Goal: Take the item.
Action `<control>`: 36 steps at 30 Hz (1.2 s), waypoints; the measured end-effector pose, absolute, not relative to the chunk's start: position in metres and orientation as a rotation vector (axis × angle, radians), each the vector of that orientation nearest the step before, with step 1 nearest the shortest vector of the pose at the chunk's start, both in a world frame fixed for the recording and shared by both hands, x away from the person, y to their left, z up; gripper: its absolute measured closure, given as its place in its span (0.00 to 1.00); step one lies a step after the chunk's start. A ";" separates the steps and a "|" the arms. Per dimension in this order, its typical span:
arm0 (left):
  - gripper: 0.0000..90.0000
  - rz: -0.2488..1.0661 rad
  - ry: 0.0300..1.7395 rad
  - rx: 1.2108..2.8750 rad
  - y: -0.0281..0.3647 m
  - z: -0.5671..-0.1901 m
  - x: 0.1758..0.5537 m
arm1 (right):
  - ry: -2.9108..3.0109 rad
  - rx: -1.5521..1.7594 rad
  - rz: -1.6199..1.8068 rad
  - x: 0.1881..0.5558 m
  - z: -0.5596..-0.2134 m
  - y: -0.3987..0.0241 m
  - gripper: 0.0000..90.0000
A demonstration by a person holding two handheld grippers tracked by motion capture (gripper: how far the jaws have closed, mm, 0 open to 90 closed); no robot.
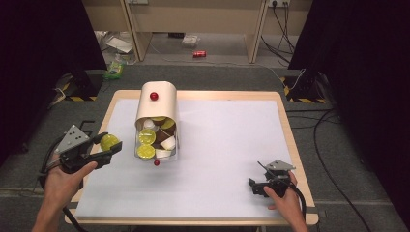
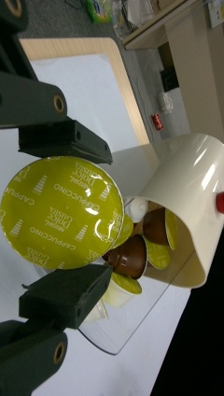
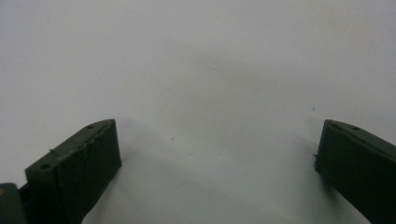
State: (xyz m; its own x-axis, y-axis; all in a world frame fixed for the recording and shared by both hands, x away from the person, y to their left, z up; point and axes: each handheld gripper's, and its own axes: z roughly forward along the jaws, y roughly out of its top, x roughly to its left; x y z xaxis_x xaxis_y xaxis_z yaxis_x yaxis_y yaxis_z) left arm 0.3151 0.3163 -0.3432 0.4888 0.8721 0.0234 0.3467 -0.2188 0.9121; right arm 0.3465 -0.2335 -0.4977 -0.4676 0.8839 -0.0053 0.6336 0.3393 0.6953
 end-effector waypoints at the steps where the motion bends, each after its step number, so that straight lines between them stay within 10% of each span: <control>1: 0.44 0.699 1.035 1.785 0.318 -0.345 0.315 | 2.226 1.338 0.897 0.346 -0.498 -0.234 0.01; 36: 0.44 0.672 1.183 1.763 0.333 -0.442 0.313 | 2.226 1.336 0.897 0.346 -0.498 -0.234 0.01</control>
State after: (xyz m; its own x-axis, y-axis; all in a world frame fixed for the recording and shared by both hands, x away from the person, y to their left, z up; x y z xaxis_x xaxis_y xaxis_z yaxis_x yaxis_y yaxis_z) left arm 0.3126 0.3330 -0.4419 0.3992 0.9161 -0.0367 0.4380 -0.1554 0.8855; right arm 0.3465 -0.2336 -0.4977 -0.4682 0.8836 -0.0063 0.6323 0.3400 0.6962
